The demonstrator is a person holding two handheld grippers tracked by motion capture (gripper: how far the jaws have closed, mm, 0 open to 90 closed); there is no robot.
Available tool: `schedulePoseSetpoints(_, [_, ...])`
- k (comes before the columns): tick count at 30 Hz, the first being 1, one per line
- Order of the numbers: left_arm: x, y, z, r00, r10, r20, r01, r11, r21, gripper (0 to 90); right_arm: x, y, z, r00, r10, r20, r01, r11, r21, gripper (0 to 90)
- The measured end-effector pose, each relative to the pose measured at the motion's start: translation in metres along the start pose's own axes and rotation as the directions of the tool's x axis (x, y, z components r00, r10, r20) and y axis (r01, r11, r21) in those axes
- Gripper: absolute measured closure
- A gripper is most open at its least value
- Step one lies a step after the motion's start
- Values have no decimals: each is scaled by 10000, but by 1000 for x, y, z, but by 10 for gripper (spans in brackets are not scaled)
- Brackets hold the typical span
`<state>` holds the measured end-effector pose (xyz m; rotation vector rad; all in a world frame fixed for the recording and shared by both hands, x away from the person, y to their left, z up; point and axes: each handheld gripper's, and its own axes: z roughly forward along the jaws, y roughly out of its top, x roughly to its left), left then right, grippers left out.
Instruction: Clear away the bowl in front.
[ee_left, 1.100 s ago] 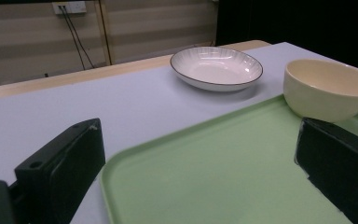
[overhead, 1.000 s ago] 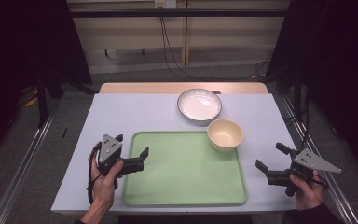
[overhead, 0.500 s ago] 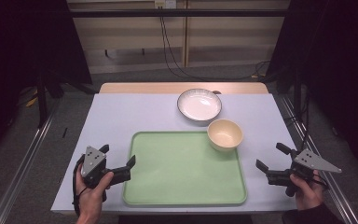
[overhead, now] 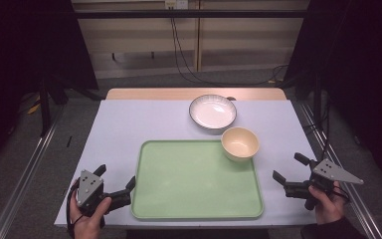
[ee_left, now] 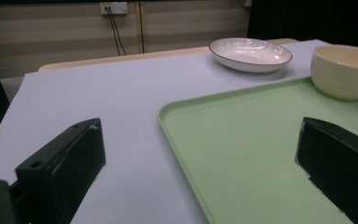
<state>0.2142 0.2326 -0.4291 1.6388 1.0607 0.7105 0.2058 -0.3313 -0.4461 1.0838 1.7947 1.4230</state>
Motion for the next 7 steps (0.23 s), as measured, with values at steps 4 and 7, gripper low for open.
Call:
schedulePoseSetpoints(4, [1, 0, 4, 9999, 147, 65, -147, 9998, 100, 19, -1, -2, 6, 10000, -26, 12, 26, 9996, 269, 0])
schedulePoseSetpoints(7, [-1, 1, 4, 9995, 233, 212, -236, 9997, 102, 16, -3, -2, 7, 9999, -79, 89, 76, 9995, 297, 0])
